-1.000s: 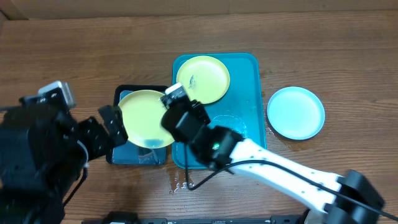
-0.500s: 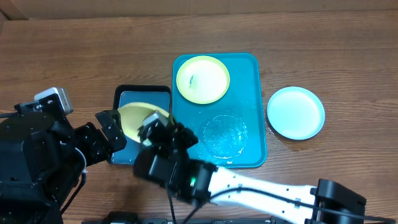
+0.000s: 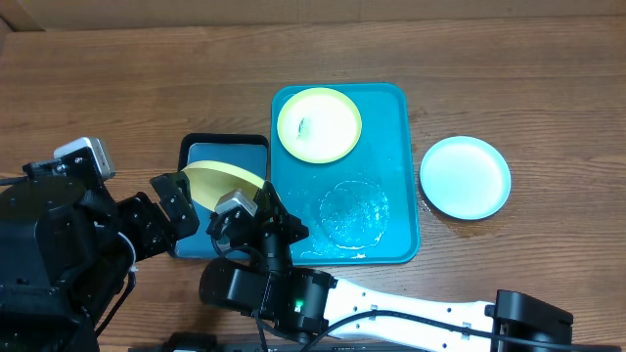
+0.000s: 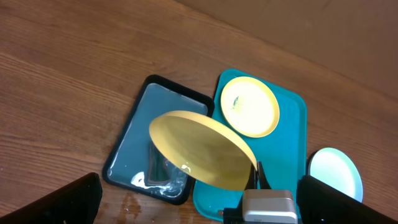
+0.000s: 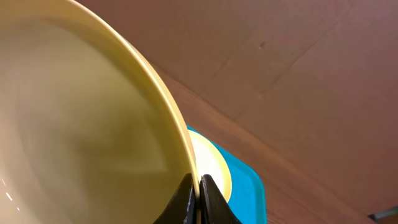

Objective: Clean dirty plates on tray and stack at the side
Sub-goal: 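Lift the yellow plate with the right gripper and tilt it over the sink tray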

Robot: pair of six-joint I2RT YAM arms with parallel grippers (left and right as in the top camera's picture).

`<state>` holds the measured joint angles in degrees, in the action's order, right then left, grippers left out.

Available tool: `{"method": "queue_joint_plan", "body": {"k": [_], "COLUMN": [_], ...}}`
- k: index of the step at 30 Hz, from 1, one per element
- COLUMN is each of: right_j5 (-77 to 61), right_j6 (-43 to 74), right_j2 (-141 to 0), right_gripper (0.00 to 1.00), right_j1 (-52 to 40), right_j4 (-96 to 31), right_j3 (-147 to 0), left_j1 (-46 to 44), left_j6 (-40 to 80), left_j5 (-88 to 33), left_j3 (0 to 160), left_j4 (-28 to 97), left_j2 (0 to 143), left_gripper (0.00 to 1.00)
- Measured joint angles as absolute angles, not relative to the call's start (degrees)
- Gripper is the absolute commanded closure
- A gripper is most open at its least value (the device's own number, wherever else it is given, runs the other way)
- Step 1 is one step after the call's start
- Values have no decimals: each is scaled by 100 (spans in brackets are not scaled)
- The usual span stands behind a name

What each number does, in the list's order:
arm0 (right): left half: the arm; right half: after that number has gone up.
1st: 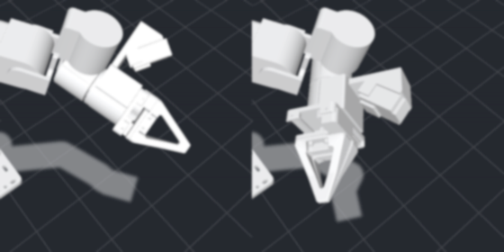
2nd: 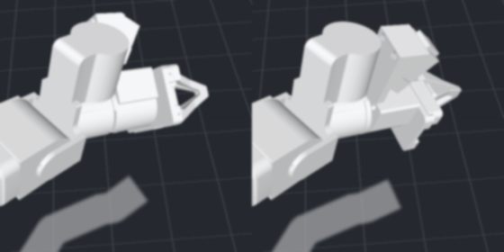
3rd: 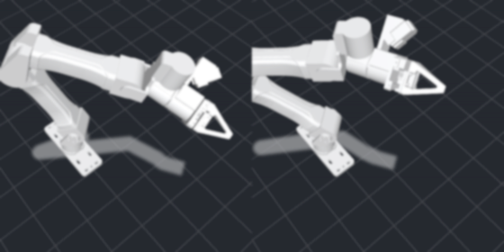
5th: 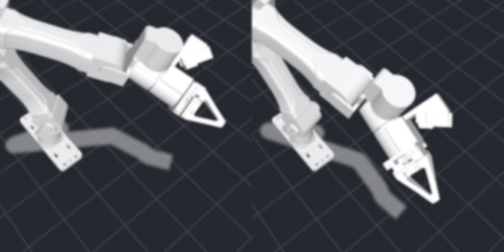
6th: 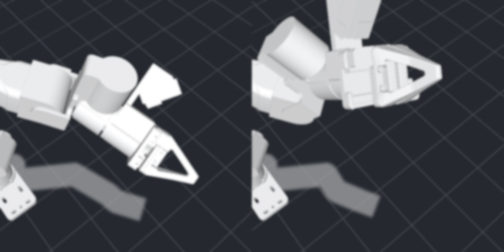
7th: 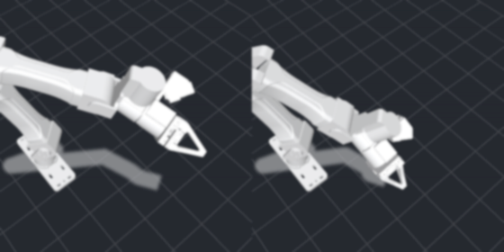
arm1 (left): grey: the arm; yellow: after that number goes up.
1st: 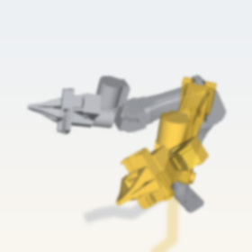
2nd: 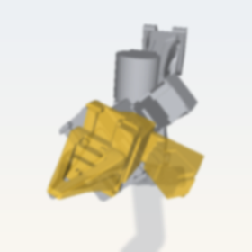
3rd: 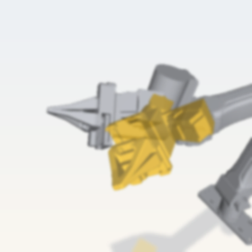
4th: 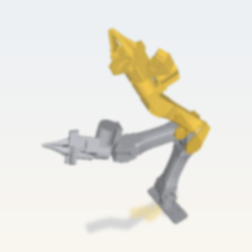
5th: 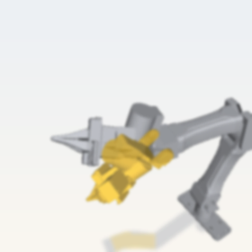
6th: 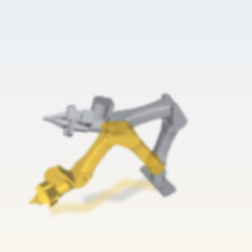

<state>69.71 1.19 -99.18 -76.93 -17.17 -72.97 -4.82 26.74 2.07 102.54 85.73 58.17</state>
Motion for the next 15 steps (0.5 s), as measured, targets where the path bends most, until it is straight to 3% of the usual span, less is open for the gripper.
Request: {"method": "queue_joint_plan", "body": {"k": [15], "right_j5": [7087], "right_j6": [-27], "right_j2": [-9918], "right_gripper": [96], "right_j1": [-7693], "right_j4": [-1712], "right_j3": [-7297], "left_j1": [-482], "left_j6": [2674], "left_j5": [207], "left_j3": [10254], "left_j4": [8573], "left_j2": [5817], "left_gripper": [0]}}
